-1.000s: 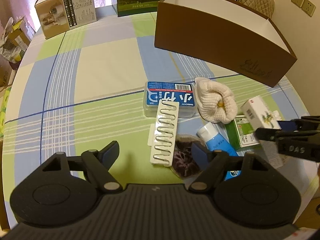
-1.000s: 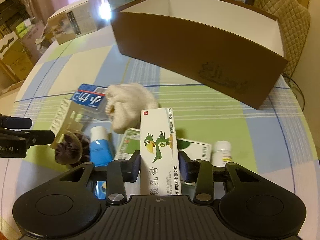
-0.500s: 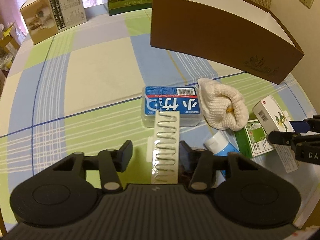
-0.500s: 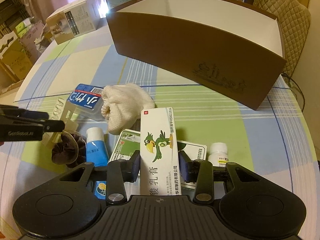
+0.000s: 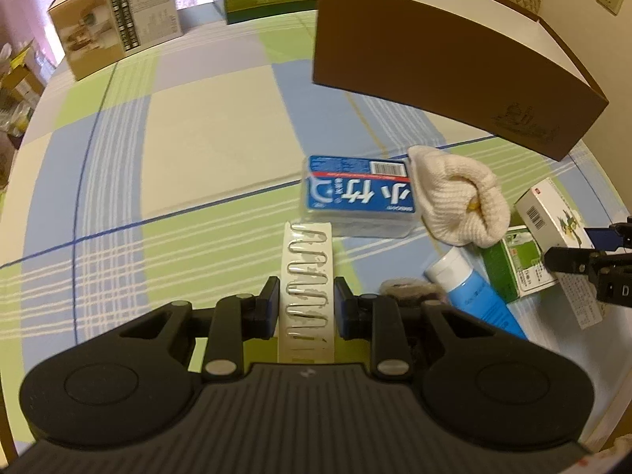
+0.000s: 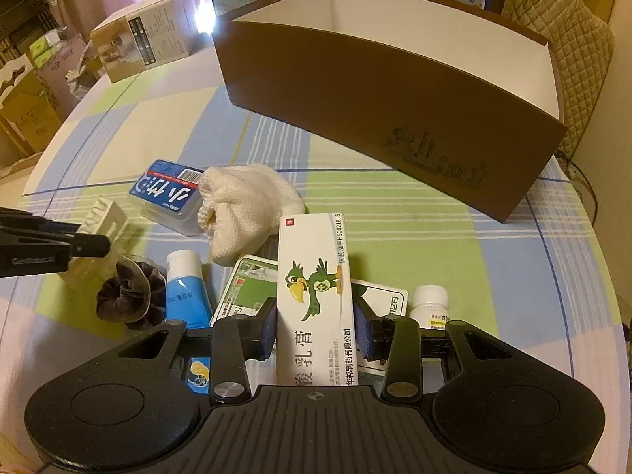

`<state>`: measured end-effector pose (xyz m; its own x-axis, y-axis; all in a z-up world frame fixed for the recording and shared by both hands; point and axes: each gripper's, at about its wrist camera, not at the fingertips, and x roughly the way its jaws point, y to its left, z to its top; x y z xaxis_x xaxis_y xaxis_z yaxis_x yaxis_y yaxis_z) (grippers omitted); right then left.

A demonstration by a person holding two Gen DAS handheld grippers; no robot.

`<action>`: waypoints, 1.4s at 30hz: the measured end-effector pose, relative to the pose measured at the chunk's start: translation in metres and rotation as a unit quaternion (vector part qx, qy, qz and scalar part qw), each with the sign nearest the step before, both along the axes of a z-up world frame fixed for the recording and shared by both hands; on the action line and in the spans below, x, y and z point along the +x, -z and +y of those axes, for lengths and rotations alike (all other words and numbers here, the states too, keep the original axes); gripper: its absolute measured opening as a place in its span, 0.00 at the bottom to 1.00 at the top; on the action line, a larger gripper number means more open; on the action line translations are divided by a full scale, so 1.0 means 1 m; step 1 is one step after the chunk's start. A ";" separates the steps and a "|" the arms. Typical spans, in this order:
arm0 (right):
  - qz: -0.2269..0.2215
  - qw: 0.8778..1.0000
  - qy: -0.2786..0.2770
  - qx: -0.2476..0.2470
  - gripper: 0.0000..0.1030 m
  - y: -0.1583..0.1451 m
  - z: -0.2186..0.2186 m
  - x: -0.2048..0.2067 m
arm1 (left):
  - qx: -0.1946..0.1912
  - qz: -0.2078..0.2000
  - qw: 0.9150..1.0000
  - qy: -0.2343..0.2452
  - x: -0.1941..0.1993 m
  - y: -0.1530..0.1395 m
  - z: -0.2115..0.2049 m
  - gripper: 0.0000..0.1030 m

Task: Organize objects
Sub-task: 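Grasp the white parrot ointment box with the right gripper while the left gripper grasps the white tray strip, then lift the ointment box and tray strip and carry both into the brown box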

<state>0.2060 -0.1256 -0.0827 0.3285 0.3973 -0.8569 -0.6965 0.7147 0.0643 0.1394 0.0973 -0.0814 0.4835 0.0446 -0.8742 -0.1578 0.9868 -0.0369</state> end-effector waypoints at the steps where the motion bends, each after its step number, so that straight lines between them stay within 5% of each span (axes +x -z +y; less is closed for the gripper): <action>1: -0.003 1.000 -0.002 0.000 0.34 0.000 0.000 -0.001 | 0.000 -0.001 1.000 -0.003 -0.003 -0.001 0.002 0.23; 23: -0.029 0.998 -0.012 0.057 0.34 -0.043 -0.020 -0.010 | 0.008 -0.072 0.997 0.022 -0.011 -0.065 -0.033 0.23; 42: -0.074 0.989 0.004 0.132 0.34 -0.111 -0.051 0.048 | 0.013 -0.137 0.987 0.083 0.060 -0.115 -0.101 0.23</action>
<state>0.2539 -0.1770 0.0278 0.4464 0.5972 -0.6664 -0.7071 0.6918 0.1463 0.1999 -0.0037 0.0331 0.7048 -0.0346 -0.7086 0.0192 0.9994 -0.0297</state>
